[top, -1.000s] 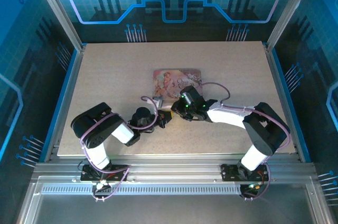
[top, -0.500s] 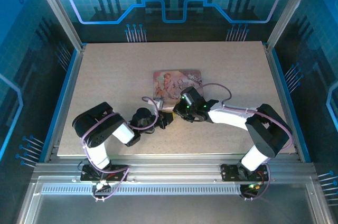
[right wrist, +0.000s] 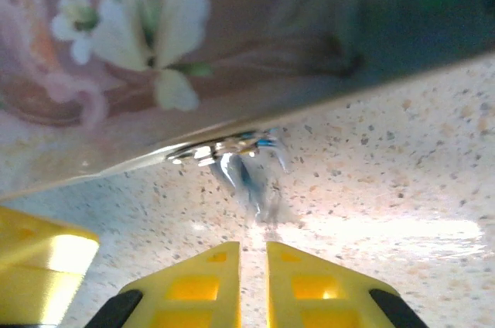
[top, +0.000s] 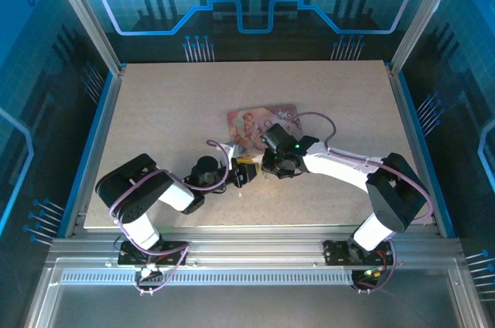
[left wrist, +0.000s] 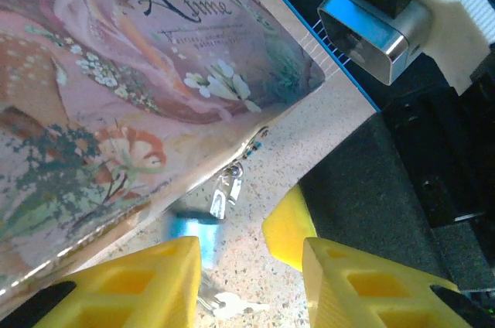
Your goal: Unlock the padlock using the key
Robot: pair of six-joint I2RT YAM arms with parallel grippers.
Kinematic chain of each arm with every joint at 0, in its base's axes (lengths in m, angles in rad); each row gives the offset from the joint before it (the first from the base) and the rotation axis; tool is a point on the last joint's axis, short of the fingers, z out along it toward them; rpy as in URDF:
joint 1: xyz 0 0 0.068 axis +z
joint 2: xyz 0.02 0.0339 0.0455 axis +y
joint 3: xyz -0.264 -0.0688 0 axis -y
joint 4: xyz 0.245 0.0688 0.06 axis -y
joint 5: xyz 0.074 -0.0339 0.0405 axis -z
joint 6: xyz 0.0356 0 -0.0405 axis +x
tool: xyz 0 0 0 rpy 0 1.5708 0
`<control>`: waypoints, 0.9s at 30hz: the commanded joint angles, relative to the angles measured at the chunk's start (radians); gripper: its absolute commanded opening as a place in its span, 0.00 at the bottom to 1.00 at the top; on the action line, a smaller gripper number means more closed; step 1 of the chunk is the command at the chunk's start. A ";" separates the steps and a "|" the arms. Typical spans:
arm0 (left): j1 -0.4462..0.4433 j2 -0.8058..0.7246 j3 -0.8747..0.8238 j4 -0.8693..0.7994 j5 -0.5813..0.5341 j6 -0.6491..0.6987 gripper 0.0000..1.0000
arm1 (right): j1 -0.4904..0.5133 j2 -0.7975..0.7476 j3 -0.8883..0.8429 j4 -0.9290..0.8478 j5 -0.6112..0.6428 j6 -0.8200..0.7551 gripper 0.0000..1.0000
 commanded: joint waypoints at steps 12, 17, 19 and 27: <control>0.019 0.011 0.029 -0.088 -0.005 0.017 0.39 | 0.074 -0.012 0.035 -0.218 0.220 -0.201 0.06; 0.028 0.019 0.021 -0.070 0.006 0.008 0.39 | 0.095 -0.056 -0.058 0.002 0.225 -0.186 0.38; 0.034 0.017 0.017 -0.067 0.016 0.002 0.39 | 0.096 -0.063 -0.090 0.089 0.226 -0.185 0.45; 0.044 0.017 0.011 -0.061 0.046 -0.007 0.38 | 0.071 -0.073 -0.140 0.210 0.221 -0.162 0.42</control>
